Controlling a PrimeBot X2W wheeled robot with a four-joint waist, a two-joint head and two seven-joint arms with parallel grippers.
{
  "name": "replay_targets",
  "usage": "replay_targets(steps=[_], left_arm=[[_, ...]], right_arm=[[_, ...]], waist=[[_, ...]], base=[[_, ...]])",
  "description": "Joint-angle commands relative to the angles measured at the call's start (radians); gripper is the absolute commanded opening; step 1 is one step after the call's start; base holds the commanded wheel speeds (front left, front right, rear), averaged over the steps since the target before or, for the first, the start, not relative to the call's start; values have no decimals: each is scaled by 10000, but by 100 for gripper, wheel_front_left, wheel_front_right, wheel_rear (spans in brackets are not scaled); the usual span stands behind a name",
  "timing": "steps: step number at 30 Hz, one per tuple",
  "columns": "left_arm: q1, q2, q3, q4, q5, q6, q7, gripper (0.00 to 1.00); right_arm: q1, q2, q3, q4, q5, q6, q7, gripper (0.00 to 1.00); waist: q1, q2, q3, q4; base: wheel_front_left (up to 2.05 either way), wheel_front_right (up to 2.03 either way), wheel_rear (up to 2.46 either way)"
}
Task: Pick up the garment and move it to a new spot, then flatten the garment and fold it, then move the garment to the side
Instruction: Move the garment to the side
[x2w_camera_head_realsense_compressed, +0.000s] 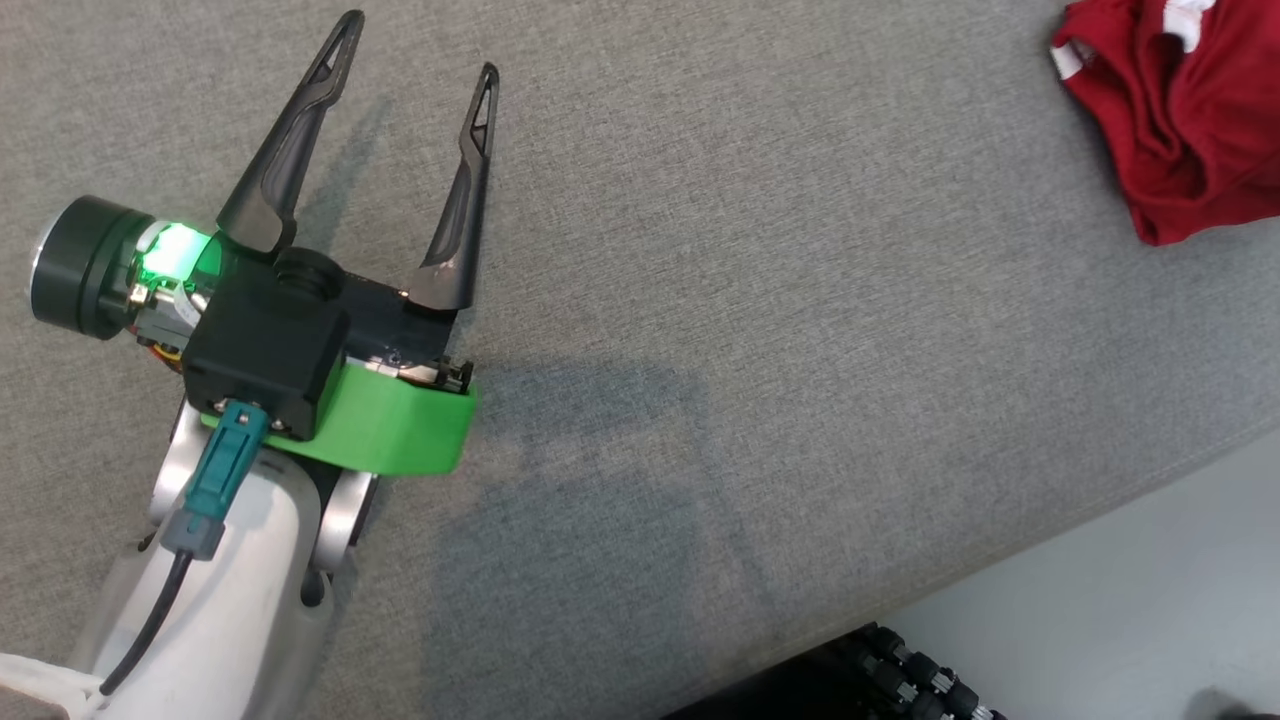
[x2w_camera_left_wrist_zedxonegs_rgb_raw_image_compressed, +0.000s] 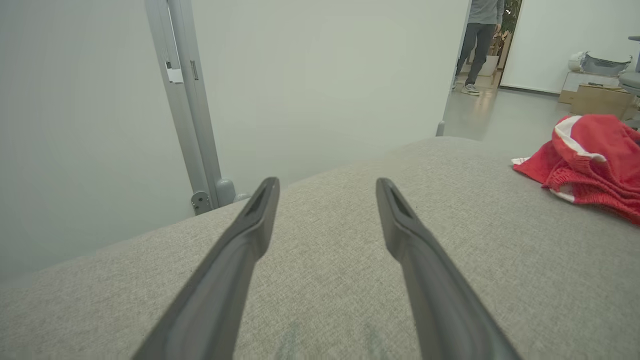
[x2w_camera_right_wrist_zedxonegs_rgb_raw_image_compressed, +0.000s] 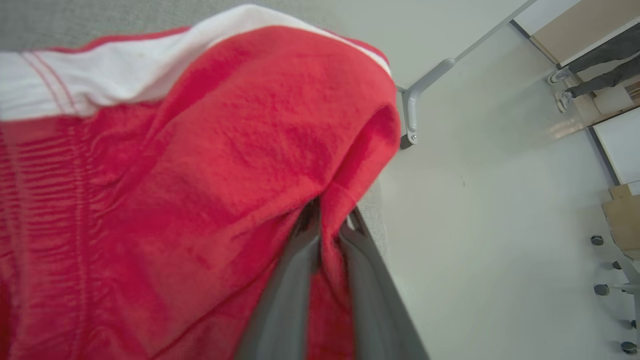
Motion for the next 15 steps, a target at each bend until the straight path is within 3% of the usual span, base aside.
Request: replay_targets(steps=[1,2,9,15], left_arm=[[-200,60,13,-30,95,10,14,100],[-211,66,12,-15,99,22,12,100],[-209,45,45,159,2,128,-107,100],[63,4,104,548,-260,182,-312,100]], right_arm=[[-168,128,-109,252,20,-15,-46,49],[-225,214,-231,481,31,-15,-47,100],[-71,655,-1815,1447,-232,-16,-47,100],[1111,1238,-4605,189,-905,-15,-46,100]], waist=[[-1,-1,430,218],[-1,-1,453,241],[-1,-1,350,286],[-1,-1,-272,222]], base=[[0,0,0],[0,0,0],[0,0,0],[0,0,0]])
